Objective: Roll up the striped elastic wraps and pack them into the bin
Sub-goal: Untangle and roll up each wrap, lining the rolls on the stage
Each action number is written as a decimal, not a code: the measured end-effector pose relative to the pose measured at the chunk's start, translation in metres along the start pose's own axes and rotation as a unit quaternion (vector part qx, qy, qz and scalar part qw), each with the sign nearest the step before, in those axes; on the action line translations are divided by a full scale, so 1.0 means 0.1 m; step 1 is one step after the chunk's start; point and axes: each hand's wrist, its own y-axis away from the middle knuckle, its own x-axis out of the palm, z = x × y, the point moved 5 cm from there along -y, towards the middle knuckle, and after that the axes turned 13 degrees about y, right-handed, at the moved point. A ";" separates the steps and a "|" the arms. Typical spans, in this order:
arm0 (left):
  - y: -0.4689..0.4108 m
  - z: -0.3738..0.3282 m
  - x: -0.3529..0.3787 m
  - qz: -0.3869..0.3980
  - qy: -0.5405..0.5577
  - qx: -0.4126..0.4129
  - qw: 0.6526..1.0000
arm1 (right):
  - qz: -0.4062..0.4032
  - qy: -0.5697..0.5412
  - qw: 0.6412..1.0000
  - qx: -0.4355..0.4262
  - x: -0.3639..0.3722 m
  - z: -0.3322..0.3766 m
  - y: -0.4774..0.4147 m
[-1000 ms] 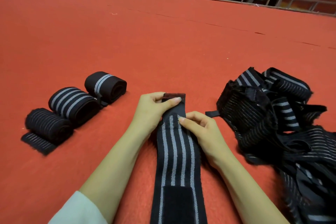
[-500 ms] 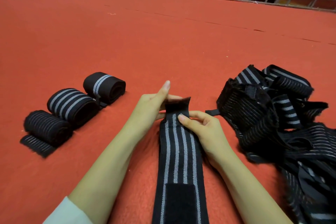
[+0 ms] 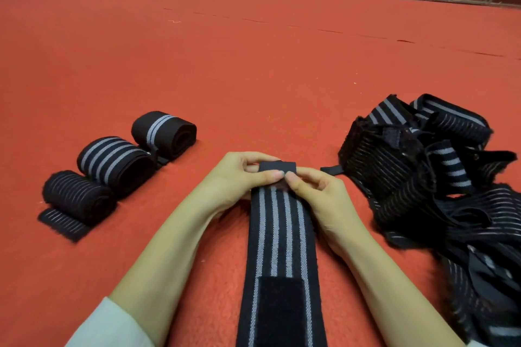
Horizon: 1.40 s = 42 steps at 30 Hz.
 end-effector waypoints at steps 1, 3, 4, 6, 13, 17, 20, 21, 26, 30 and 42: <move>0.00 -0.01 0.01 0.008 -0.005 0.005 1.000 | -0.013 0.008 1.000 -0.003 -0.01 -0.01 -0.01; 0.00 -0.03 0.01 0.010 -0.034 0.021 0.999 | -0.032 0.037 0.999 -0.011 -0.03 -0.04 -0.02; 0.00 -0.03 0.01 0.006 -0.049 0.028 0.998 | -0.038 0.052 0.998 -0.019 -0.04 -0.04 -0.03; 0.00 -0.01 0.02 0.001 -0.048 0.028 0.998 | -0.053 0.071 0.995 -0.037 -0.07 -0.01 -0.05; 0.00 -0.12 0.01 -0.011 -0.121 0.151 0.981 | -0.068 0.092 0.993 -0.029 -0.07 0.01 -0.04; 0.04 -0.18 0.06 -0.012 -0.183 0.236 0.954 | -0.047 -0.003 0.998 0.040 -0.07 -0.02 -0.06; 0.05 -0.18 0.08 0.015 -0.173 0.259 0.950 | -0.039 -0.072 0.995 0.050 -0.07 -0.01 -0.05; 0.04 -0.18 0.08 0.021 -0.166 0.252 0.953 | -0.037 -0.092 0.994 0.051 -0.07 0.00 -0.05; 0.03 -0.09 0.00 0.040 -0.096 0.144 0.984 | -0.015 -0.113 0.993 0.032 -0.07 0.05 -0.03; 0.01 0.01 -0.01 0.025 0.020 0.037 0.999 | -0.002 -0.107 0.994 -0.013 -0.05 0.09 -0.02; 0.00 -0.08 0.02 0.020 -0.055 0.145 0.988 | -0.001 0.045 0.998 -0.036 -0.09 0.04 -0.02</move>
